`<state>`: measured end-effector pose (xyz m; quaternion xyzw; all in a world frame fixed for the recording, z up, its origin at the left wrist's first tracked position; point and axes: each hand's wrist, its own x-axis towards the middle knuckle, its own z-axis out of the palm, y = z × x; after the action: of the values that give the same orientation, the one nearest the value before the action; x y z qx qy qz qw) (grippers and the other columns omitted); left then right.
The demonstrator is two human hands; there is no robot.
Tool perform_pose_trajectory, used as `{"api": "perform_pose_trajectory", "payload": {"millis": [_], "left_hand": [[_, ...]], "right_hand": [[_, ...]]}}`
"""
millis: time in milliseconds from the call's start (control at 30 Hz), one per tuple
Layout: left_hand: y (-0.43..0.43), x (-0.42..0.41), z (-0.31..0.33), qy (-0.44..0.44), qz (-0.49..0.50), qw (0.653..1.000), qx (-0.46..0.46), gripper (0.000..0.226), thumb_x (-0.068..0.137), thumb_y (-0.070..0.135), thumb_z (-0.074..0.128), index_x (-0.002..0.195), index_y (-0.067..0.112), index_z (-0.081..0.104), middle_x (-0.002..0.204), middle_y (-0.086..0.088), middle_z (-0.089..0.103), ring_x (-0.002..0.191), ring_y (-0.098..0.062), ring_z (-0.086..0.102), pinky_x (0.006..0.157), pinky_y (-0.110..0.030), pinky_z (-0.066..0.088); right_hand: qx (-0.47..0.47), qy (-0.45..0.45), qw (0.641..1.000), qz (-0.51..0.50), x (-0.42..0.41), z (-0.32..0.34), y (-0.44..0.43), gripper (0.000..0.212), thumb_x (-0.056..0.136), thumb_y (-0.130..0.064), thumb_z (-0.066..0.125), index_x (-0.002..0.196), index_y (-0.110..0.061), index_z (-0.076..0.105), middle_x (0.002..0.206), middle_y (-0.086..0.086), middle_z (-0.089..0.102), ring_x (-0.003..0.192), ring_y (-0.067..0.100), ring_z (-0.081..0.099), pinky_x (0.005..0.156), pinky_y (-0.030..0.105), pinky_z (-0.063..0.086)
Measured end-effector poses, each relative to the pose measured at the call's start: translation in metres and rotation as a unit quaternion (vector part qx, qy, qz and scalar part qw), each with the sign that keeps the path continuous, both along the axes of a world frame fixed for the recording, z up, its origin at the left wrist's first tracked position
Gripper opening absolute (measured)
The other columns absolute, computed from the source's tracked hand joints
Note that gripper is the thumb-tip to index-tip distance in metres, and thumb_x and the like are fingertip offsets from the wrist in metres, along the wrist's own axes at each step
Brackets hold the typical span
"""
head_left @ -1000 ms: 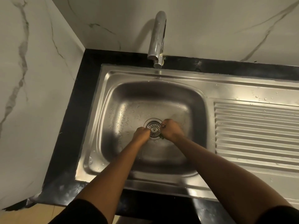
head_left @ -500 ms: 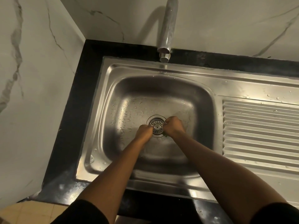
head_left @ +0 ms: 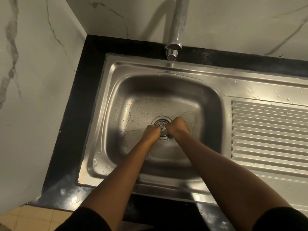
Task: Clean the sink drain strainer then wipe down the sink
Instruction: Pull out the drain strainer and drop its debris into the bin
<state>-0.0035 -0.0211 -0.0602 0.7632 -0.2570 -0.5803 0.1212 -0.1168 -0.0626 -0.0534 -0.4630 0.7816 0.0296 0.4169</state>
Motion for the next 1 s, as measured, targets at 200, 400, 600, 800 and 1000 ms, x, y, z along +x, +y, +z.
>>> {"api": "perform_pose_trajectory", "payload": {"millis": [200, 400, 600, 800, 1000], "left_hand": [[-0.004, -0.003, -0.004, -0.033, -0.092, 0.995, -0.029, 0.043, 0.102, 0.025, 0.049, 0.134, 0.002, 0.066, 0.13, -0.022, 0.071, 0.117, -0.037, 0.067, 0.096, -0.04, 0.053], [-0.003, -0.002, -0.012, -0.062, -0.166, 0.984, -0.026, 0.044, 0.102, 0.017, 0.049, 0.142, 0.003, 0.062, 0.141, -0.025, 0.065, 0.126, -0.04, 0.063, 0.102, -0.041, 0.051], [0.004, -0.003, -0.019, -0.058, -0.214, 0.975, -0.028, 0.049, 0.101, 0.018, 0.051, 0.149, 0.012, 0.058, 0.149, -0.022, 0.061, 0.134, -0.04, 0.059, 0.111, -0.042, 0.048], [0.006, -0.004, -0.018, -0.042, -0.207, 0.976, -0.059, 0.039, 0.104, 0.024, 0.051, 0.138, 0.011, 0.066, 0.138, -0.021, 0.068, 0.123, -0.039, 0.065, 0.103, -0.042, 0.051], [0.005, 0.002, -0.005, -0.03, -0.14, 0.986, -0.083, 0.045, 0.098, 0.018, 0.057, 0.143, 0.015, 0.065, 0.14, -0.015, 0.069, 0.126, -0.034, 0.064, 0.103, -0.038, 0.051]], "right_hand": [[0.006, -0.015, 0.998, -0.06, -0.004, -0.011, -0.005, 0.008, 0.084, -0.015, 0.07, 0.083, -0.011, 0.063, 0.074, 0.006, 0.06, 0.056, 0.014, 0.054, 0.05, 0.019, 0.04], [0.03, -0.011, 0.995, -0.089, -0.012, -0.019, -0.012, 0.023, 0.086, -0.014, 0.067, 0.069, -0.012, 0.051, 0.067, 0.003, 0.055, 0.055, 0.011, 0.048, 0.042, 0.019, 0.03], [0.065, -0.058, 0.991, -0.097, -0.018, -0.024, -0.017, 0.019, 0.085, -0.009, 0.071, 0.1, 0.002, 0.072, 0.102, 0.019, 0.074, 0.091, 0.03, 0.074, 0.07, 0.035, 0.062], [0.064, -0.116, 0.99, -0.039, -0.027, -0.022, -0.015, 0.011, 0.083, -0.006, 0.078, 0.092, 0.0, 0.078, 0.096, 0.019, 0.078, 0.081, 0.024, 0.077, 0.08, 0.034, 0.065], [0.028, -0.086, 0.995, 0.045, -0.02, -0.012, -0.011, 0.007, 0.086, -0.017, 0.079, 0.09, -0.013, 0.082, 0.074, 0.001, 0.072, 0.07, 0.013, 0.067, 0.053, 0.017, 0.045]]}}
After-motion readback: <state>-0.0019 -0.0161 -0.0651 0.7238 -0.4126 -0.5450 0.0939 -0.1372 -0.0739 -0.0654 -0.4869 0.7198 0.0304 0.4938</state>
